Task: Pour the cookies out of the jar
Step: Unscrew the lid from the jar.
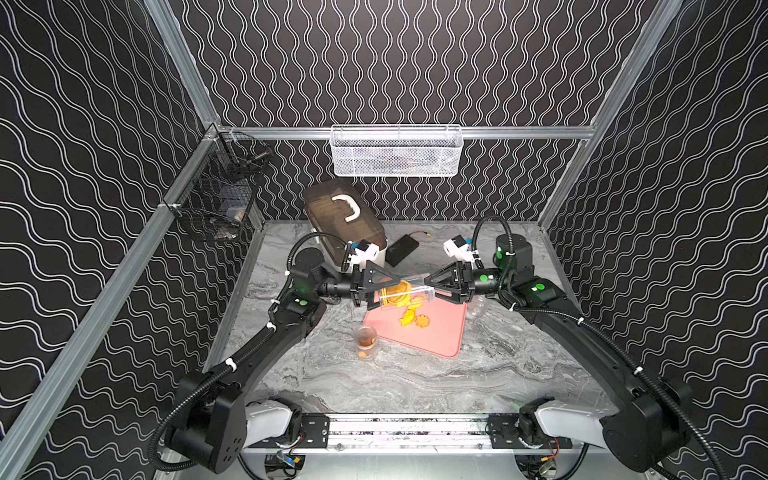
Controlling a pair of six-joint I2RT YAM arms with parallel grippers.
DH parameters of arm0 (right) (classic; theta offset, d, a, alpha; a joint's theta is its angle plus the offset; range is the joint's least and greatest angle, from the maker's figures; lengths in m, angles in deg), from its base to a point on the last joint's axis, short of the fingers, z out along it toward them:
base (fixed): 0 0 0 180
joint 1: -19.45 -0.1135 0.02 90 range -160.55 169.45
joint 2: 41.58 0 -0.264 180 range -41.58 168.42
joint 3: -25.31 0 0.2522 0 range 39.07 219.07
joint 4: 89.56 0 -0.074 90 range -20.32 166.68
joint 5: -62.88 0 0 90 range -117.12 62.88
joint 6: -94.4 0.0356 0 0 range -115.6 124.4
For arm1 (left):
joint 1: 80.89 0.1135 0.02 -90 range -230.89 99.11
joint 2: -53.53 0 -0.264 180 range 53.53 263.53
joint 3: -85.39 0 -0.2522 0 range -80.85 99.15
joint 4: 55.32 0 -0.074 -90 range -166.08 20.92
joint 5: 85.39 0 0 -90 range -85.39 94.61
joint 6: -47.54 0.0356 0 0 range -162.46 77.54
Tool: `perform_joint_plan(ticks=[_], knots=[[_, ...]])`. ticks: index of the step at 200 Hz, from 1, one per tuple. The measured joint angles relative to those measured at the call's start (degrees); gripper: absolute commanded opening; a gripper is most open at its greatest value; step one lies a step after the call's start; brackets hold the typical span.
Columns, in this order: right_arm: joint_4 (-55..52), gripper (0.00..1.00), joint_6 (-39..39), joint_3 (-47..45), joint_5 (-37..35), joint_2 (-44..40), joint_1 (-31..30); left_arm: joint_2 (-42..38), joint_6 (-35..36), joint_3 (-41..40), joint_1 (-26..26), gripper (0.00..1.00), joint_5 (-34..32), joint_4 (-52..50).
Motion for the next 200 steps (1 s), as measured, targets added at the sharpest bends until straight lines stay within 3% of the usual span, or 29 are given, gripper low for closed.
perform_joint_plan(ticks=[40, 105, 200], knots=[[7.0, 0.62, 8.9, -3.5, -2.5, -0.5, 0.0, 0.1, -2.2, -1.5, 0.0, 0.99, -0.7, 1.4], [8.0, 0.61, 13.0, -4.0, -6.2, -1.6, 0.0, 0.2, -2.4, -1.9, -0.2, 0.99, -1.3, 2.1], [6.0, 0.6, 16.0, -5.3, -11.7, -1.5, 0.1, 0.3, 8.0, -1.8, -0.3, 0.99, -2.3, -12.3]])
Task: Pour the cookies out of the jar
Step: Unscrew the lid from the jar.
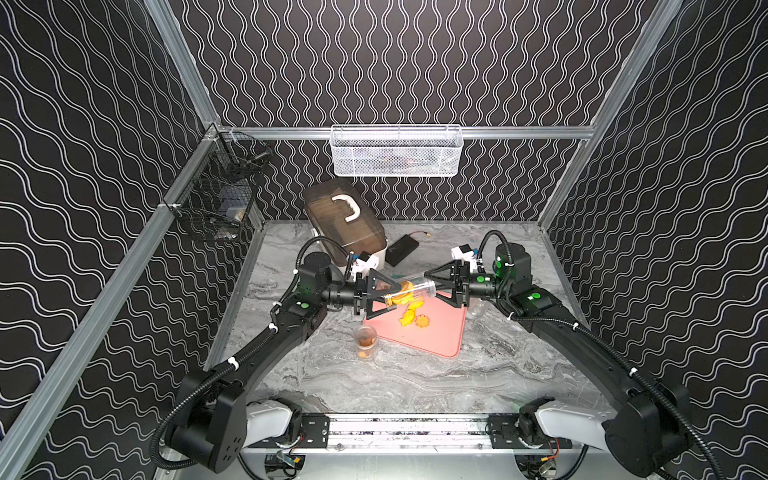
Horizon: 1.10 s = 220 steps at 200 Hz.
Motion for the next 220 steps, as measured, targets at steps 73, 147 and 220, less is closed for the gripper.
perform_joint_plan(ticks=[73, 147, 220], knots=[[0.8, 0.59, 1.4, -0.7, -0.1, 0.4, 0.1, 0.6, -0.3, -0.5, 0.0, 0.91, -0.2, 0.4], [3.1, 0.59, 2.4, -1.5, 0.2, -0.3, 0.2, 2.2, -6.1, -1.7, 0.0, 0.73, -0.8, 7.5], [6.6, 0.59, 3.9, -3.4, 0.9, -0.7, 0.2, 3.3, -12.2, -2.8, 0.0, 0.89, -1.4, 16.9]])
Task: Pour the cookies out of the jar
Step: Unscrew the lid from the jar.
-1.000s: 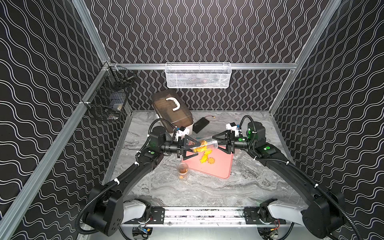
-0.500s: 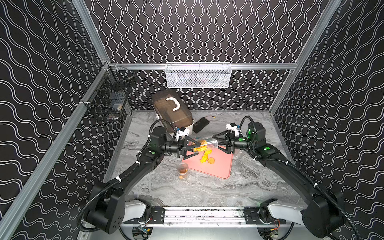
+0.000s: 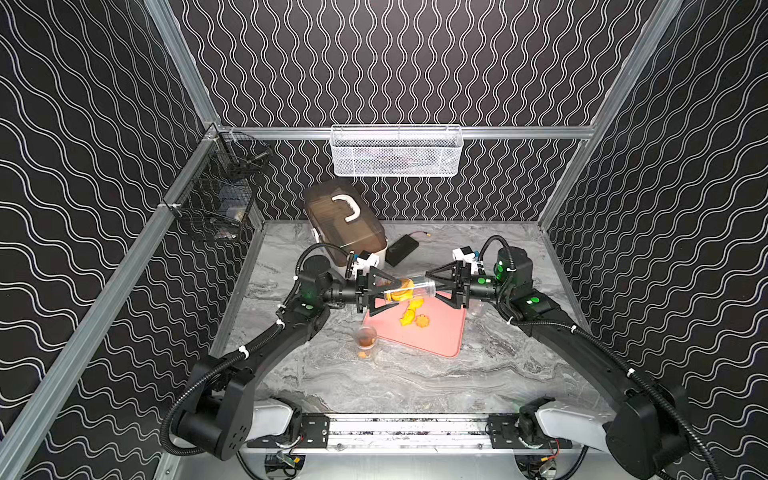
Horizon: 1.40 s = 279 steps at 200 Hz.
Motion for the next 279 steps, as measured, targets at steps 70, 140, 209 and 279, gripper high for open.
perform_joint_plan(ticks=[70, 140, 209, 279], knots=[[0.9, 0.59, 0.2, -0.2, 0.0, -0.3, 0.0, 1.1, -3.0, 0.0, 0.0, 0.85, -1.1, 4.4], [2.0, 0.59, 0.4, -0.3, 0.2, -0.4, 0.0, 1.9, -4.5, 0.0, 0.0, 0.78, -1.3, 6.6], [2.2, 0.59, 0.4, -0.2, 0.6, -0.6, 0.0, 2.4, -6.4, -0.4, 0.0, 0.7, -1.3, 9.2], [-1.2, 0.87, -1.6, 1.3, 0.9, -0.7, 0.0, 2.4, -5.7, -0.3, 0.0, 0.64, -1.1, 9.3]])
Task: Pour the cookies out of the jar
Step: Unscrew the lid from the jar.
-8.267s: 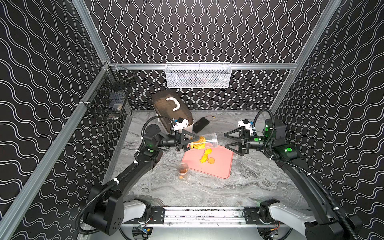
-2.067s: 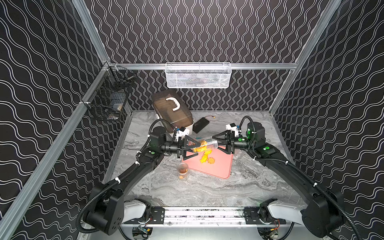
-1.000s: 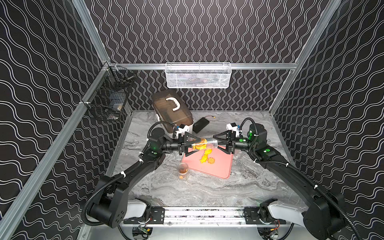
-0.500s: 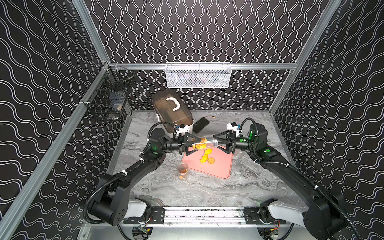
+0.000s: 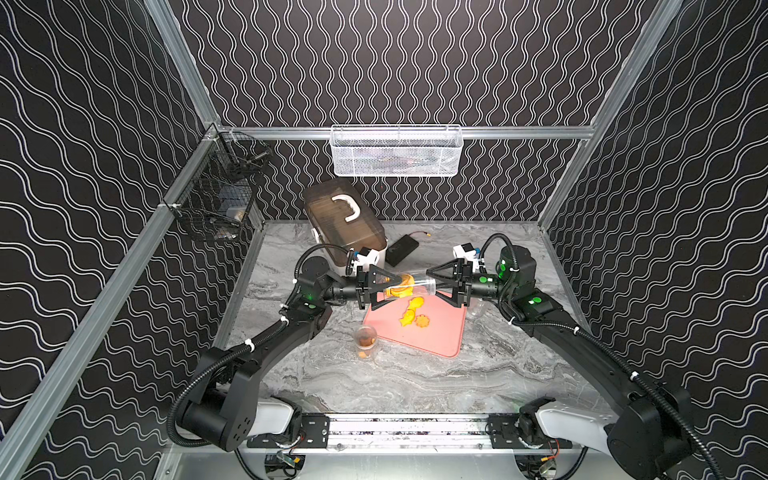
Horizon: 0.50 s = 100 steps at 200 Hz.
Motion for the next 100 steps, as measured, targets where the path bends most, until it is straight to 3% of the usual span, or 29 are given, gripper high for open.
perform_joint_plan(ticks=[41, 100], knots=[[-7.2, 0.96, -4.9, 2.6, 1.9, 0.0, 0.6, -1.9, 6.5, 2.2, 0.0, 0.64, 1.4, -8.5], [-13.2, 0.93, -9.8, 5.4, 8.3, -1.7, 3.3, -5.8, 24.1, 8.8, 0.0, 0.65, 3.7, -31.5]])
